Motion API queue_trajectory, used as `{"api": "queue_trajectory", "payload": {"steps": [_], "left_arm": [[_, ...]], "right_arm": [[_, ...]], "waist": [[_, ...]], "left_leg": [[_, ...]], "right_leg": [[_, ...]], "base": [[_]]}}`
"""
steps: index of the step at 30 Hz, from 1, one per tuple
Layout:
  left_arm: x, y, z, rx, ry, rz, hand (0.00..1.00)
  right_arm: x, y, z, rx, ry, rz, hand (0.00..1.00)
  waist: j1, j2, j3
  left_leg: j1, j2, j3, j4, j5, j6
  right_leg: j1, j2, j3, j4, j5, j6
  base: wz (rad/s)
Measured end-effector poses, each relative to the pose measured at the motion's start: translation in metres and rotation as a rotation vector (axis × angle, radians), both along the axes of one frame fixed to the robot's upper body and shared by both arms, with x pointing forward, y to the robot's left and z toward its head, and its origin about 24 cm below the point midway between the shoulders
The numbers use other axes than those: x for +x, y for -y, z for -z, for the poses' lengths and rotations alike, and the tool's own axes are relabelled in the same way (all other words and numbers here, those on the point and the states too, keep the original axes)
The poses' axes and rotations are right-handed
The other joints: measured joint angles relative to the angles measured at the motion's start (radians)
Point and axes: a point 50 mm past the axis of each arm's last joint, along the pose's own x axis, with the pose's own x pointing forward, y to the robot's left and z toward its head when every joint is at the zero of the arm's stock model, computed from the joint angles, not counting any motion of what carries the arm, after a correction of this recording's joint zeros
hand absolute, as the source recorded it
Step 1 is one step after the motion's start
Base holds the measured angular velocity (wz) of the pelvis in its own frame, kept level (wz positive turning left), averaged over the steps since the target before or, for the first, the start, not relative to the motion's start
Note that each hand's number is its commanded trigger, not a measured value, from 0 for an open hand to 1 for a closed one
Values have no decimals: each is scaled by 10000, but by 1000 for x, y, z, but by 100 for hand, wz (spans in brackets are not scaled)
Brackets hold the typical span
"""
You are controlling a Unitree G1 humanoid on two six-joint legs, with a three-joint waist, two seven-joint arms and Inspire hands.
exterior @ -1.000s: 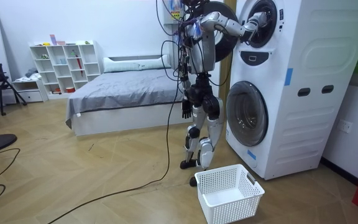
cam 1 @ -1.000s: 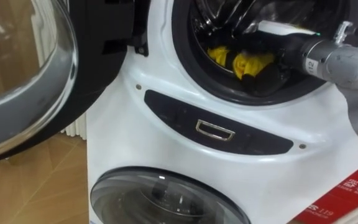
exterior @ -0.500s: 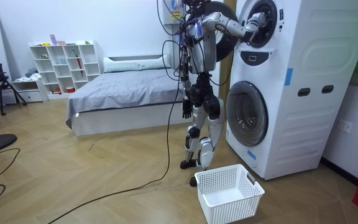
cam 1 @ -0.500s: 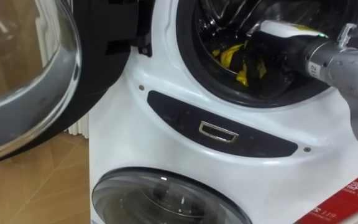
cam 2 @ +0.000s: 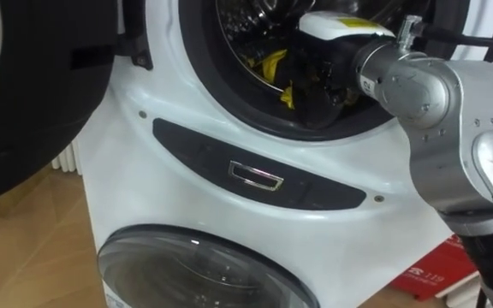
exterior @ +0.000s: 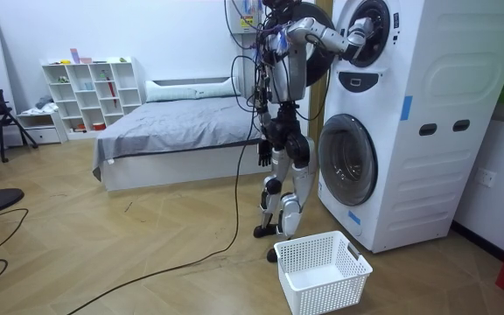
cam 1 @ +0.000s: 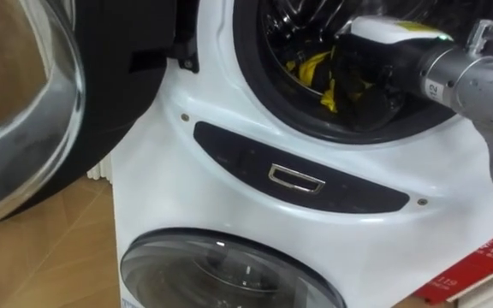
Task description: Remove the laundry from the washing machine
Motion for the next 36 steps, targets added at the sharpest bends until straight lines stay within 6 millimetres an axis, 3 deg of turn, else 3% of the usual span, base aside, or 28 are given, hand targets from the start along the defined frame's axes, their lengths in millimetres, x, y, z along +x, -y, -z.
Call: {"api": "queue_trajectory", "payload": {"steps": [9, 15, 18, 21, 24, 26, 29, 36], "left_arm": [[3, -1, -1, 447, 568, -32, 0], [-5, -4, -2, 850, 504, -136, 0], [-13, -4, -1, 820, 335, -289, 0], [-16, -2, 0, 767, 371, -558, 0], [-26, 2, 2, 612, 394, -809, 0], [-35, 4, 2, 571, 312, -980, 0], [-42, 4, 2, 690, 270, -999, 0], [-52, 9, 4, 642, 53, -1055, 0]], "right_arm": [[-5, -9, -5, 915, 158, -964, 100], [-41, -43, -25, 1360, 990, -3618, 100], [-62, -54, -35, 1586, 1715, -4893, 100], [-75, -51, -40, 2202, 2091, -5471, 100], [-86, -44, -43, 3299, 2272, -6142, 100], [-95, -41, -46, 4003, 2639, -6688, 100], [-104, -37, -46, 4611, 3124, -7024, 100], [-109, -23, -41, 5704, 3939, -6745, 100]], "waist": [[19, 3, 2], [-207, 9, 0], [-493, 48, -5], [-569, 92, -1], [-844, 286, 10], [-1075, 498, -30], [-1185, 684, -37], [-1336, 720, -71]], "left_leg": [[94, 7, 164, -14, 0, 0], [-9, 41, 389, -5, -1, -2], [13, 39, 399, 6, -4, -6], [63, 35, 432, 9, -5, -7], [165, 24, 447, 6, -13, 6], [245, 33, 550, -4, -29, 19], [337, 64, 687, -52, -29, 19], [350, 194, 872, 51, -90, -77]], "right_leg": [[-25, 8, 224, 6, -2, 4], [-209, 20, 206, 52, -1, 4], [-168, 21, 214, 28, 4, 9], [-127, 21, 320, 16, 21, 30], [-16, 9, 343, 12, 37, 54], [32, 17, 421, 19, 37, 54], [93, 53, 507, 32, 37, 53], [54, 194, 684, 34, 87, -31]], "base": [[-8], [-9], [0], [-1], [-1], [-11], [-16], [-9]]}}
